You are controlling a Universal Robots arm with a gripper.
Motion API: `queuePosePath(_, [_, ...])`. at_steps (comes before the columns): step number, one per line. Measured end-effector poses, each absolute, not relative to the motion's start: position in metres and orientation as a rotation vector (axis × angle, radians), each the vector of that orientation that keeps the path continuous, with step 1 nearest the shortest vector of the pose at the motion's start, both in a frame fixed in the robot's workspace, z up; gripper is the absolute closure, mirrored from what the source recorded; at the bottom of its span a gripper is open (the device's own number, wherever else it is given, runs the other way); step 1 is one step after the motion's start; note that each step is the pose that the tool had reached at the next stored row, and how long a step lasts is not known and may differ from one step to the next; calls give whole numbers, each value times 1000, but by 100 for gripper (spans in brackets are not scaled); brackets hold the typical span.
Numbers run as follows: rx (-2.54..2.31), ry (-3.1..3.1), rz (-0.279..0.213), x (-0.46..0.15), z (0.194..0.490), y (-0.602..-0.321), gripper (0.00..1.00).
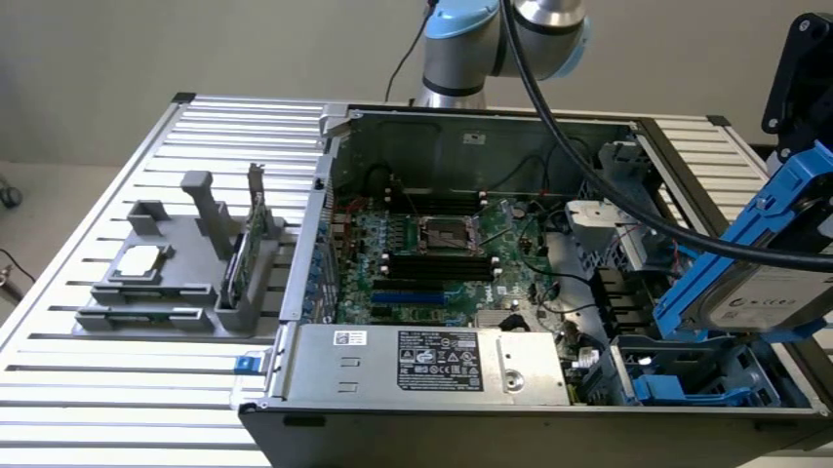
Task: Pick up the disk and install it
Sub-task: 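Insert the disk into the insertion slot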
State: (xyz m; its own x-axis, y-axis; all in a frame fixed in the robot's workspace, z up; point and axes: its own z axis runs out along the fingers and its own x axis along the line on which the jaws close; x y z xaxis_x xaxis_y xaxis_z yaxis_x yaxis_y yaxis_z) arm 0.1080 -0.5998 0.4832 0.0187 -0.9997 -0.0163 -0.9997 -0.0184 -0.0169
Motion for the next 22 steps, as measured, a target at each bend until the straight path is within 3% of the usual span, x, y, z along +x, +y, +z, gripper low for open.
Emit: queuePosePath(22, [-2216, 2185, -14, 102, 458, -599, 67])
